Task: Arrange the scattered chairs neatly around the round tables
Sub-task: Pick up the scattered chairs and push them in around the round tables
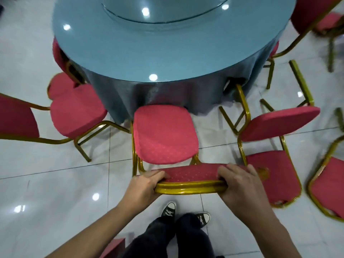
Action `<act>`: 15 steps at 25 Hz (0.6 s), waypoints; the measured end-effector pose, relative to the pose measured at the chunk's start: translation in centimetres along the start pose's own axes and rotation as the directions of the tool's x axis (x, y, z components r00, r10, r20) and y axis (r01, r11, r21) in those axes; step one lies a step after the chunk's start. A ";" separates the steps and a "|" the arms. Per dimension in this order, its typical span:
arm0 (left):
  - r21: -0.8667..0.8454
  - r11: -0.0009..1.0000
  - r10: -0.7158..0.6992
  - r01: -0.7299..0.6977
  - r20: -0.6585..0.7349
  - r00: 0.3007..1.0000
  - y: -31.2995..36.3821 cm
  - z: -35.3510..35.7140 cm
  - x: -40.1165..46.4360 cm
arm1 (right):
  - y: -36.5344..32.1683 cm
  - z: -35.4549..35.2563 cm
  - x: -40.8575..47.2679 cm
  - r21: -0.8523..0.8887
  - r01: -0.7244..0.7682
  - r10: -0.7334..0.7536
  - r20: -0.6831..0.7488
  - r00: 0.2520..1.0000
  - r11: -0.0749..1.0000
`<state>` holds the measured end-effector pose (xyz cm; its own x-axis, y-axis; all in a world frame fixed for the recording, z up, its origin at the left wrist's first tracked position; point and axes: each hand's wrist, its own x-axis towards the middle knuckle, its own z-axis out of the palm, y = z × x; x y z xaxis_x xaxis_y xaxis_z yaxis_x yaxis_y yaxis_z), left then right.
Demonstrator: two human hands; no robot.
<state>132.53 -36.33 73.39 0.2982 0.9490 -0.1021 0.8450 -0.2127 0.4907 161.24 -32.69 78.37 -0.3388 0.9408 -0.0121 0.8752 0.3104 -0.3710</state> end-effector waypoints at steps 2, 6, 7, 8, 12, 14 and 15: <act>-0.049 0.994 -0.095 0.095 0.001 0.995 -3.1 -0.1 -3.2 | -4.1 1.2 0.2 -0.010 0.091 -0.090 0.042 0.995 0.996; -0.102 0.933 -0.349 0.345 -0.023 0.937 -9.8 -1.3 -9.5 | -7.4 4.9 0.4 0.162 0.191 -0.218 0.172 0.961 0.968; -0.106 0.909 -0.409 0.404 -0.038 0.912 -11.1 -1.6 -11.1 | -6.7 5.5 0.5 0.154 0.154 -0.185 0.214 0.959 0.976; -0.102 0.890 -0.451 0.445 -0.054 0.891 -12.0 -1.9 -12.7 | -6.1 6.0 0.7 0.136 0.110 -0.143 0.259 0.955 0.985; -0.040 0.913 -0.407 0.405 -0.087 0.909 -11.9 -3.1 -14.4 | -5.9 7.8 1.4 0.173 0.032 -0.091 0.348 0.933 0.984; -0.012 0.956 -0.294 0.294 -0.046 0.955 -10.2 -3.6 -13.5 | -7.0 8.4 1.1 0.132 0.069 -0.110 0.330 0.937 0.989; 0.006 0.969 -0.247 0.247 -0.015 0.969 -9.6 -3.8 -13.3 | -7.5 8.5 0.4 0.094 0.074 -0.101 0.331 0.938 0.993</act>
<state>118.76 -46.00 73.32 0.0737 0.9756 -0.2069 0.8952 0.0267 0.4449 151.57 -35.77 73.22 -0.5207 0.8060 -0.2815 0.8116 0.3650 -0.4562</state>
